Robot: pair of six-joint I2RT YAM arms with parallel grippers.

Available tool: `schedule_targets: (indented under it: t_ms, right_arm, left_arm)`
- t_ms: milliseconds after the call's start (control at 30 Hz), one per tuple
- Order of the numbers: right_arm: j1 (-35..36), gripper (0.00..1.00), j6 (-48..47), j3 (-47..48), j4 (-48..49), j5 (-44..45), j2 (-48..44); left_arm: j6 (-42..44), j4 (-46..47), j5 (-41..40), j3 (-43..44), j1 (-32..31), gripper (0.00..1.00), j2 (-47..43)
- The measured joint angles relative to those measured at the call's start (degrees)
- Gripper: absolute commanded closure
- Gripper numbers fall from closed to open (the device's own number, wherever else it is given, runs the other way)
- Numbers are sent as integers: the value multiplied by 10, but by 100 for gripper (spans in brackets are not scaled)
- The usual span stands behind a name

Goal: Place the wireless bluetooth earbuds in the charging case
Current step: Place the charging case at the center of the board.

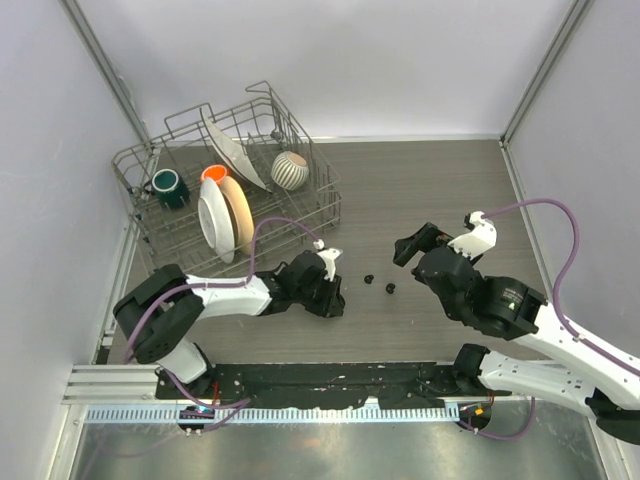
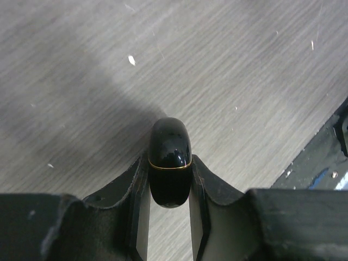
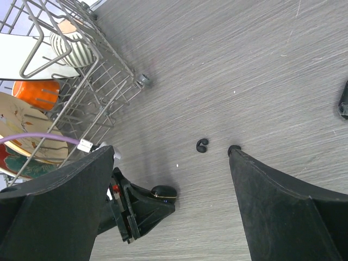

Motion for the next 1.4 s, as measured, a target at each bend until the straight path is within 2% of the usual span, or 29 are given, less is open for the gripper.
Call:
schedule_targets:
  t_ms: [200, 567, 933, 1033, 1400]
  right_arm:
    - [0, 7, -5, 0, 2, 3, -3]
    - [0, 8, -8, -14, 11, 2, -17]
    - [0, 8, -18, -20, 14, 3, -21]
    - [0, 8, -21, -19, 14, 3, -16]
    - [0, 8, -38, -3, 32, 5, 5]
  left_arm:
    - [-32, 16, -20, 26, 0, 81, 34]
    - [-50, 9, -30, 33, -1, 75, 38]
    - [-32, -58, -44, 68, -2, 69, 43]
    - [-25, -72, -48, 73, -2, 61, 43]
    - [-6, -136, -64, 93, -2, 54, 34]
